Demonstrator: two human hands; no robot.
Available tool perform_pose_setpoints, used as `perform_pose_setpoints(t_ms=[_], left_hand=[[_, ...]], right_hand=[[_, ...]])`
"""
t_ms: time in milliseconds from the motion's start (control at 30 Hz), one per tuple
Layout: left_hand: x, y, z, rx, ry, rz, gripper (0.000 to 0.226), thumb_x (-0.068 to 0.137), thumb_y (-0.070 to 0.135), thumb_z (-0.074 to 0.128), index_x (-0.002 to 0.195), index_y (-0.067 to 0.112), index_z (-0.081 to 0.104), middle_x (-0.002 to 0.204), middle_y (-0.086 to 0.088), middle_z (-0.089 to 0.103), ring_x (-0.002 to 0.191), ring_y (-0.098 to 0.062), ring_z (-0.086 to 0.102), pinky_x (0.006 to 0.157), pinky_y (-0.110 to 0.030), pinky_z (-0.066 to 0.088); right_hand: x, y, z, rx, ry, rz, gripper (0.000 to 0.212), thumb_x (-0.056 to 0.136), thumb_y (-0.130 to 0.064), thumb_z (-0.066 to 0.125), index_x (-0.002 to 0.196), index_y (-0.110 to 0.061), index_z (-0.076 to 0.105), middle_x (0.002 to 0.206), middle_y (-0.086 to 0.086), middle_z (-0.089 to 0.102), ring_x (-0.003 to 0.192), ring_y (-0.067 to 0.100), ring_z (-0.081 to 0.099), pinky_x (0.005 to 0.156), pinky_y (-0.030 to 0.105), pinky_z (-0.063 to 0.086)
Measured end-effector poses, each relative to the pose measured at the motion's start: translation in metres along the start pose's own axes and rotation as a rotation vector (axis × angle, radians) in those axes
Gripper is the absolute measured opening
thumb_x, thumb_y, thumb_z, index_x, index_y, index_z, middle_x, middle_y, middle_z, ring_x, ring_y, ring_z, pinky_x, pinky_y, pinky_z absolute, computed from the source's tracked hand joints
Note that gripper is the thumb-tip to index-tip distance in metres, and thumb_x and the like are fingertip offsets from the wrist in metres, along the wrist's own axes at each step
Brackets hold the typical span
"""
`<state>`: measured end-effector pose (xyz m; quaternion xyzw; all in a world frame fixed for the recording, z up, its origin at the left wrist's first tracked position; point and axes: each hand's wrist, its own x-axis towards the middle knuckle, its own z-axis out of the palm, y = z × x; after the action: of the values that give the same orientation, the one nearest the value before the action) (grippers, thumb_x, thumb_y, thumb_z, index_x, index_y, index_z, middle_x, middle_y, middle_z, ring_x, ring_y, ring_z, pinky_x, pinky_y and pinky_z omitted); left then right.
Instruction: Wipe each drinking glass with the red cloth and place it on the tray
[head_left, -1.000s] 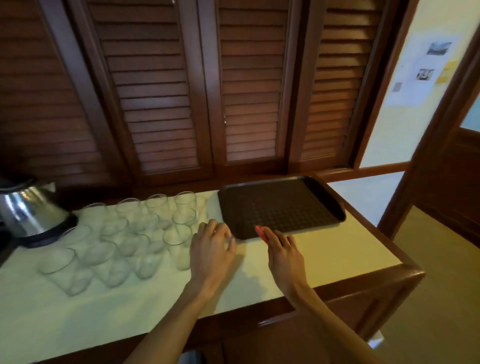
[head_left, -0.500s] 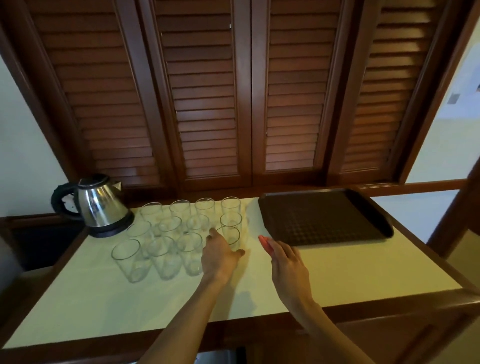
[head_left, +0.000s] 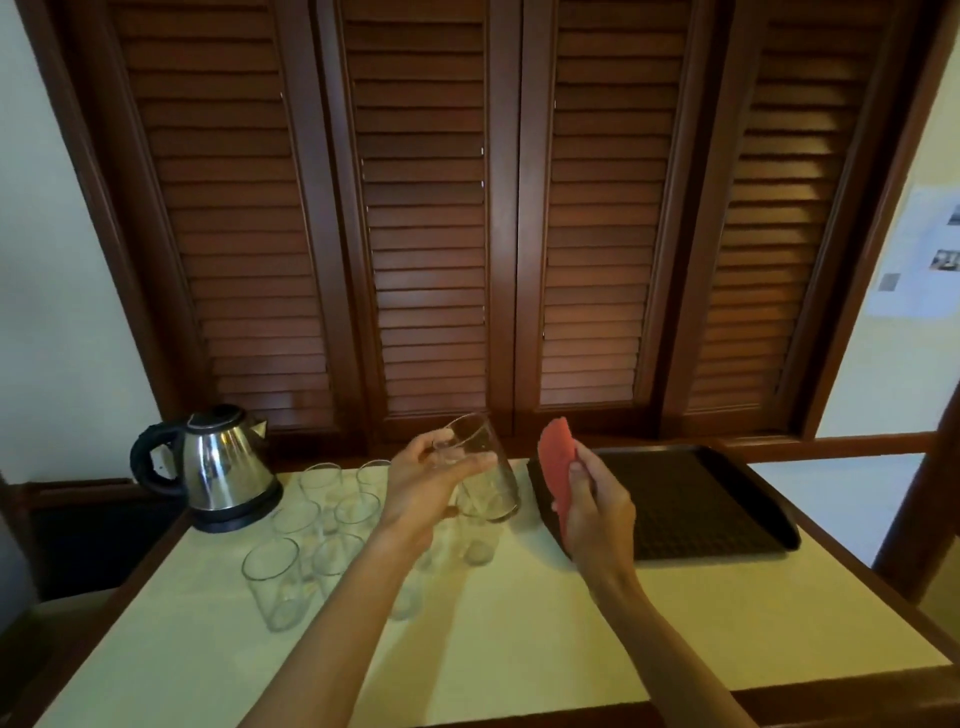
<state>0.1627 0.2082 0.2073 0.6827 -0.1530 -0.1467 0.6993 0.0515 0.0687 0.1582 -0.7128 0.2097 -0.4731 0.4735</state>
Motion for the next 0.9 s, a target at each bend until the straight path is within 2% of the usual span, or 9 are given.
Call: perform_pose_setpoints(t_ms=[100,200,300,433,467,567,667,800,900], left_hand=[[-0.003,0.04,-0.006,-0.16,-0.121,0.076,0.066,0.06,0.033,0.092,0.121,0.022,0.068,0.112,-0.006,0.079,0.101,-0.018,0.076,0.09,-0.057,0.059],[-0.003,0.06,-0.007,-0.324,-0.18,0.09,0.064,0.064,0.032,0.086,0.122,0.01,0.072,0.111,-0.01,0.079,0.105,-0.024,0.074,0.097,-0.063,0.055],[-0.007,0.072,-0.002,-0.426,-0.164,0.092,0.053,0.078,0.04,0.077,0.119,0.007,0.075,0.119,-0.013,0.077,0.115,-0.029,0.071,0.097,-0.051,0.058],[-0.018,0.08,0.0,-0.329,-0.213,0.167,0.053,0.106,0.05,0.041,0.116,0.012,0.077,0.108,-0.012,0.08,0.103,-0.022,0.077,0.079,-0.031,0.061],[-0.018,0.079,-0.002,-0.314,-0.214,0.176,0.057,0.107,0.052,0.036,0.115,0.014,0.078,0.107,-0.012,0.08,0.103,-0.021,0.077,0.083,-0.032,0.059],[-0.017,0.067,-0.01,-0.29,-0.241,0.157,0.061,0.106,0.059,0.032,0.123,0.018,0.075,0.116,-0.01,0.078,0.115,-0.023,0.073,0.101,-0.041,0.054],[-0.025,0.038,-0.01,-0.214,-0.261,0.103,0.054,0.105,0.061,0.034,0.128,0.03,0.072,0.121,0.0,0.077,0.119,-0.017,0.07,0.103,-0.045,0.053],[-0.029,0.012,-0.011,-0.317,-0.199,0.037,0.058,0.102,0.062,0.043,0.124,0.018,0.073,0.117,-0.01,0.078,0.115,-0.026,0.072,0.107,-0.051,0.052],[-0.033,-0.004,-0.001,-0.297,-0.204,0.025,0.053,0.104,0.059,0.041,0.125,0.022,0.073,0.118,-0.009,0.077,0.114,-0.024,0.073,0.106,-0.054,0.053]], right_hand=[[0.022,-0.041,0.01,0.149,0.033,-0.006,0.038,0.106,-0.026,0.047,0.143,-0.034,0.049,0.131,-0.009,0.065,0.12,0.017,0.062,0.1,0.049,0.054],[0.037,-0.083,0.017,0.232,0.038,-0.078,0.037,0.105,-0.025,0.049,0.135,-0.047,0.046,0.131,-0.017,0.062,0.123,0.011,0.06,0.105,0.046,0.052],[0.036,-0.114,0.028,0.235,-0.052,-0.203,0.041,0.105,-0.028,0.049,0.14,-0.049,0.044,0.142,-0.014,0.058,0.13,0.007,0.055,0.11,0.04,0.047],[0.006,-0.123,0.053,0.055,-0.174,-0.384,0.053,0.107,-0.041,0.038,0.156,-0.042,0.018,0.164,-0.027,0.012,0.15,-0.008,0.013,0.123,0.026,0.021],[-0.006,-0.118,0.059,0.009,-0.171,-0.43,0.053,0.108,-0.043,0.035,0.157,-0.039,0.016,0.166,-0.026,0.005,0.152,-0.005,0.006,0.122,0.024,0.016],[-0.026,-0.105,0.067,-0.072,-0.162,-0.485,0.055,0.105,-0.045,0.03,0.157,-0.036,0.015,0.166,-0.025,0.0,0.154,0.0,0.003,0.119,0.011,0.008],[-0.025,-0.093,0.061,-0.101,-0.132,-0.397,0.055,0.106,-0.045,0.032,0.156,-0.041,0.009,0.165,-0.027,0.001,0.15,-0.008,0.004,0.111,0.001,0.01],[-0.068,-0.059,0.061,-0.134,-0.256,-0.428,0.052,0.106,-0.04,0.029,0.156,-0.038,0.014,0.168,-0.019,0.006,0.155,0.007,0.005,0.125,0.022,0.01],[-0.055,-0.043,0.054,-0.216,-0.149,-0.463,0.05,0.106,-0.038,0.032,0.155,-0.035,0.023,0.167,-0.017,0.016,0.145,0.016,0.027,0.119,0.032,0.032]])
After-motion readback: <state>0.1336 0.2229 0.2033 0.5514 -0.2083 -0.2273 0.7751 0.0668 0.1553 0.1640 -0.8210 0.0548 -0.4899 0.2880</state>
